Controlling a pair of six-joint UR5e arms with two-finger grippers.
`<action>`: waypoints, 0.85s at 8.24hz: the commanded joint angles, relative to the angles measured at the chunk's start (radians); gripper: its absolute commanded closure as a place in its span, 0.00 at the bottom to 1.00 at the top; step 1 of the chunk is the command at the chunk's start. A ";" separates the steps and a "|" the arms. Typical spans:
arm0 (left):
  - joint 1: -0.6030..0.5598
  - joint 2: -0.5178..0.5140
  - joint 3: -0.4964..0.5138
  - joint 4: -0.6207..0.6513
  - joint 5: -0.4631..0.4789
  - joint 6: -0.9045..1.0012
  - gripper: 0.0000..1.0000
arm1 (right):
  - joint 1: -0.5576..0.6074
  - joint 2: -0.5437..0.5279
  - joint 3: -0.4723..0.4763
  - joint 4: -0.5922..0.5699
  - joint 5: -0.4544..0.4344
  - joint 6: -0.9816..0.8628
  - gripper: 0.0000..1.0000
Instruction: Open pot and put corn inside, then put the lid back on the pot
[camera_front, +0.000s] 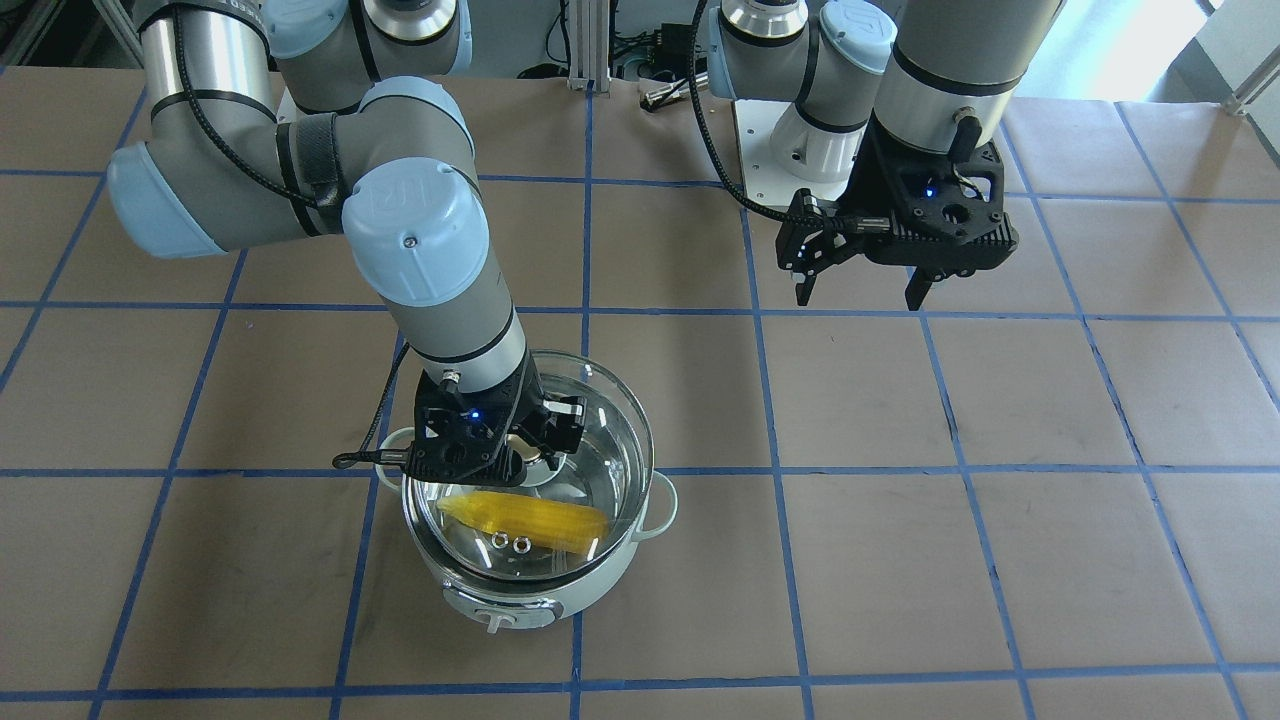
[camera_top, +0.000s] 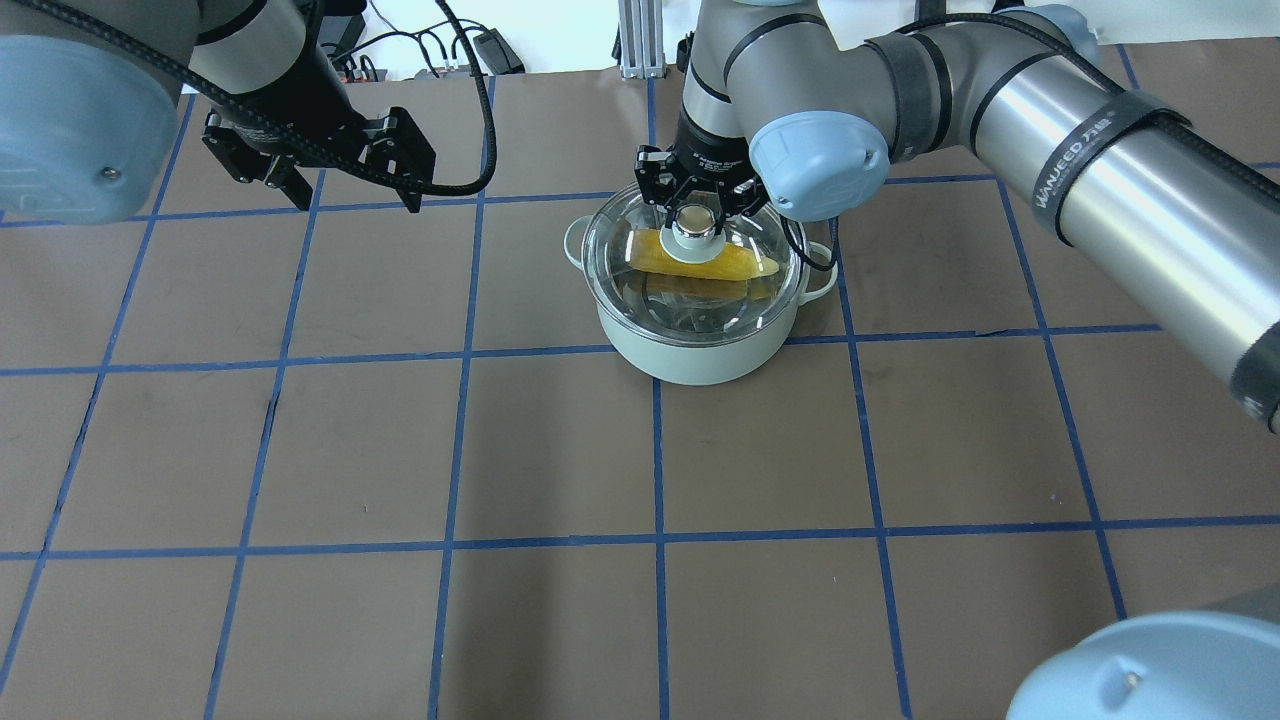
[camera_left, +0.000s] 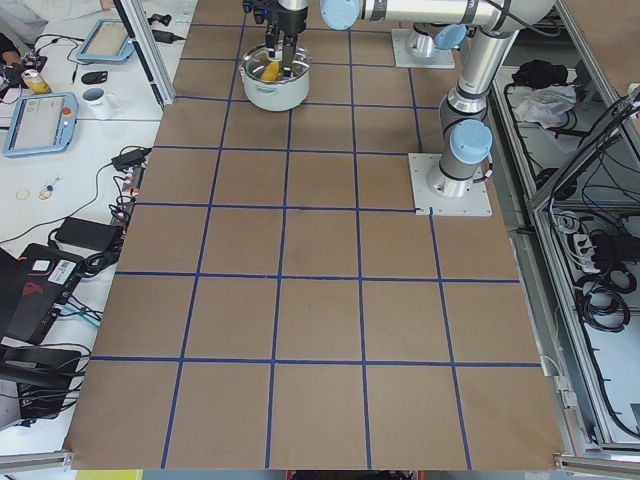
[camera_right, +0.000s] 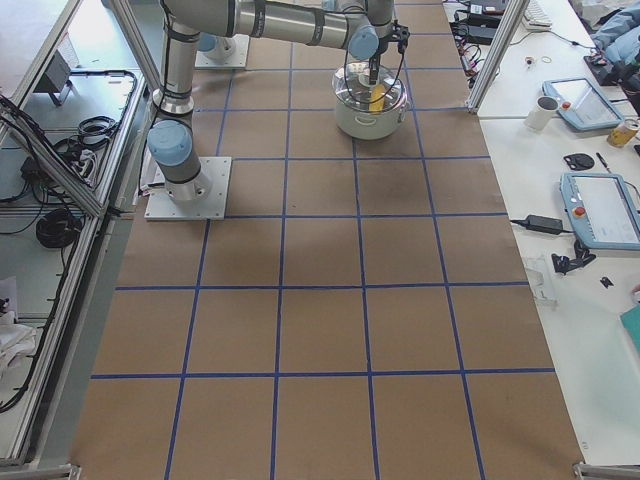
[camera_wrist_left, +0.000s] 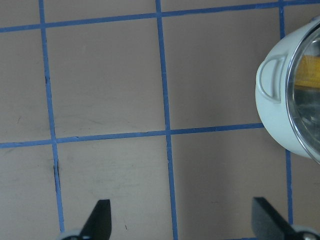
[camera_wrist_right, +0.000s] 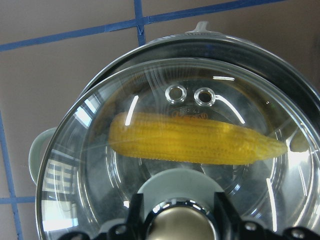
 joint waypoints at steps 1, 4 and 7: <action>0.000 0.000 0.000 0.000 0.000 0.000 0.00 | 0.000 -0.001 -0.011 -0.001 -0.008 -0.031 0.79; 0.000 -0.002 0.000 0.011 0.000 0.000 0.00 | 0.000 0.001 -0.013 -0.004 -0.008 -0.045 0.82; 0.000 -0.002 0.000 0.012 0.000 0.000 0.00 | -0.002 0.002 -0.014 -0.007 -0.012 -0.041 0.81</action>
